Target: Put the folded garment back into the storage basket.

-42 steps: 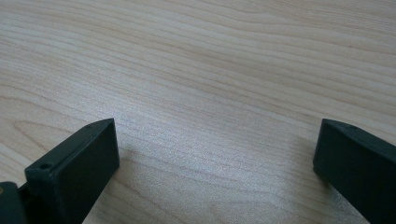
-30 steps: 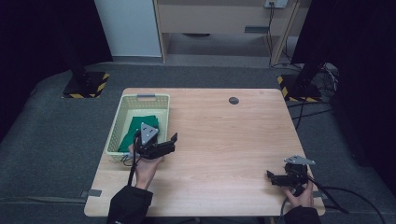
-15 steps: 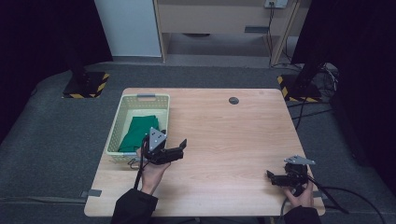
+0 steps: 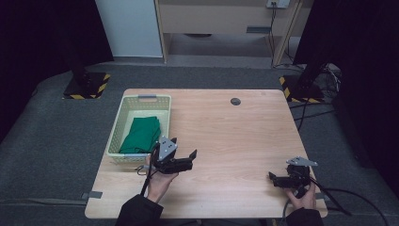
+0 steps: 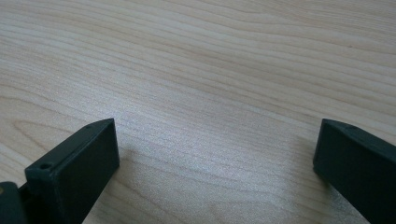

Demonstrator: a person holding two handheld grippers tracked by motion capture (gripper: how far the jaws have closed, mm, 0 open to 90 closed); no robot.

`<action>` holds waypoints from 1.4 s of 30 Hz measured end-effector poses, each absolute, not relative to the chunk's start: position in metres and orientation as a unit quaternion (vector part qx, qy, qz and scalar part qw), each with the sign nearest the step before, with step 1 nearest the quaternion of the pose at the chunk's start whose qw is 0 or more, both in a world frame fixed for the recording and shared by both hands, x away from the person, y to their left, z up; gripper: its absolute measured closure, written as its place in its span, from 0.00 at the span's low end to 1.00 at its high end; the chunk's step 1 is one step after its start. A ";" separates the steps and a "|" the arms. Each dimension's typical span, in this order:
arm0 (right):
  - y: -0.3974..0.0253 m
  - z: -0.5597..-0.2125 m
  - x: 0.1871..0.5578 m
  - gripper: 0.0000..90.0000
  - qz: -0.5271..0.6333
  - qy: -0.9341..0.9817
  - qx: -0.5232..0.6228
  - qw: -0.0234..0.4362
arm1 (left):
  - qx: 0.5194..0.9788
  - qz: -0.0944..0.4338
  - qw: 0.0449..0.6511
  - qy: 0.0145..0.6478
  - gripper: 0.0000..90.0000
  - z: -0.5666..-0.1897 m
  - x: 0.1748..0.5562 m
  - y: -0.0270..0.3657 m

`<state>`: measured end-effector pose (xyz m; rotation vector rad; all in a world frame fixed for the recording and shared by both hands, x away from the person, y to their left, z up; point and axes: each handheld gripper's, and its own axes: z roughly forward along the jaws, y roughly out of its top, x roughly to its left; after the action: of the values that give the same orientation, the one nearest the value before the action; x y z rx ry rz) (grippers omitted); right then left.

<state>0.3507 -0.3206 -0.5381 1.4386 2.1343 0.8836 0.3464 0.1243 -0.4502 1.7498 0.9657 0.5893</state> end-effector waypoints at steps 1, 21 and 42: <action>-0.321 -0.538 0.351 0.00 0.318 0.767 0.517 0.209 | 0.727 0.242 0.504 0.399 0.13 -0.452 0.345 0.123; -0.321 -0.538 0.351 0.00 0.318 0.767 0.517 0.209 | 0.752 0.218 0.491 0.381 0.13 -0.465 0.330 0.115; -0.321 -0.538 0.351 0.00 0.318 0.767 0.516 0.209 | 0.771 0.203 0.467 0.383 0.13 -0.483 0.317 0.116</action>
<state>0.3508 -0.3207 -0.5381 1.4361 2.1344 0.8841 0.3165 0.1158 -0.4835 1.8919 0.9389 0.4980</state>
